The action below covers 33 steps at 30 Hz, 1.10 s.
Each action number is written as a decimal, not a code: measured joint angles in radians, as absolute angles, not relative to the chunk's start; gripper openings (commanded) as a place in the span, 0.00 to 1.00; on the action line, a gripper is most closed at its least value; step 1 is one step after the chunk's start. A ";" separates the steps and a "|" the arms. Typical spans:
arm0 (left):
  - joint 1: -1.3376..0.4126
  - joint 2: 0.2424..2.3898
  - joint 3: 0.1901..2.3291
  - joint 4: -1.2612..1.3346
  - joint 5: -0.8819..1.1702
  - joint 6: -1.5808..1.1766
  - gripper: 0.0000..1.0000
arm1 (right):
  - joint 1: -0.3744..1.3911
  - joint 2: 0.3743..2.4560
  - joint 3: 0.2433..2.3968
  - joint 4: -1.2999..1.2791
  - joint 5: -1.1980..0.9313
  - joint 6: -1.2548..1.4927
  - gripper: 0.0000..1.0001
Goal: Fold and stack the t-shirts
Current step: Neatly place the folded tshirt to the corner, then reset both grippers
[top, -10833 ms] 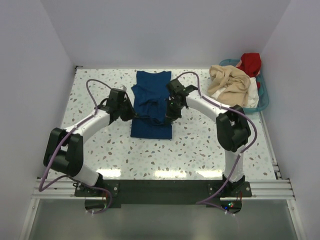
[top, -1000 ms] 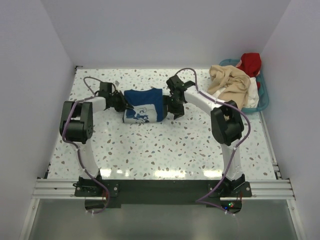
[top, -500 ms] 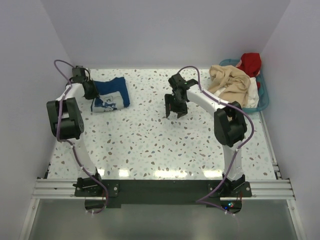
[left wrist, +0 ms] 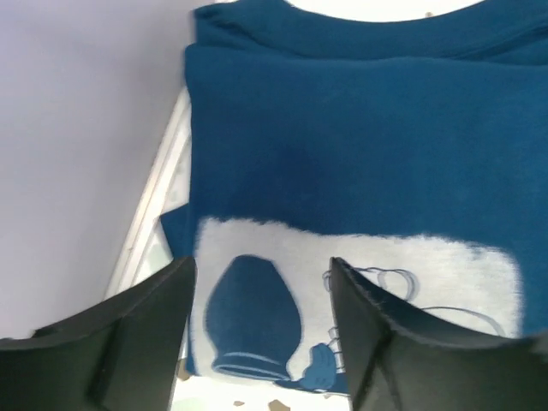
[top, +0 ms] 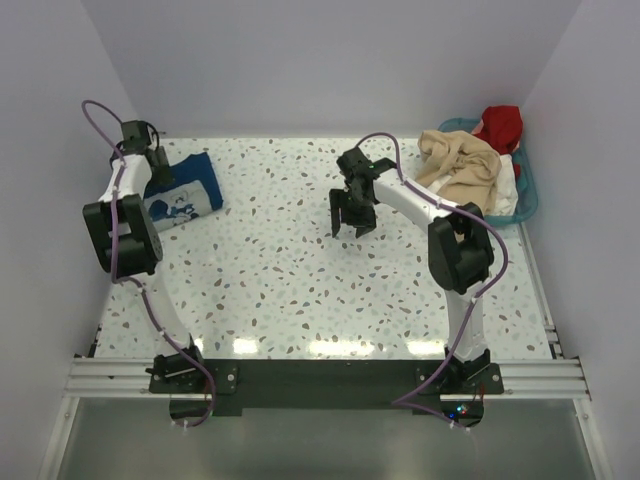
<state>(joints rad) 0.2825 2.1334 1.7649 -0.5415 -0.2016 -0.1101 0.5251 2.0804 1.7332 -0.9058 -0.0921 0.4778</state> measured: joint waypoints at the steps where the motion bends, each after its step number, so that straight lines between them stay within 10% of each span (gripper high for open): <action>1: 0.283 2.130 1.765 -0.547 -0.219 -0.111 0.76 | 0.525 2.080 1.733 -0.906 -0.092 0.478 0.67; 6: 0.281 2.064 1.721 -0.567 -0.289 -0.138 0.93 | 0.525 2.061 1.722 -0.900 -0.079 0.478 0.67; 33: -0.443 1.296 0.885 -0.318 -0.171 -0.553 0.98 | 0.524 1.657 1.308 -0.643 0.072 0.494 0.67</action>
<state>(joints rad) -0.4435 1.2957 0.8848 -0.3176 -0.1711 -0.5533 0.5243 1.6569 1.3079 -0.6426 0.0715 0.4942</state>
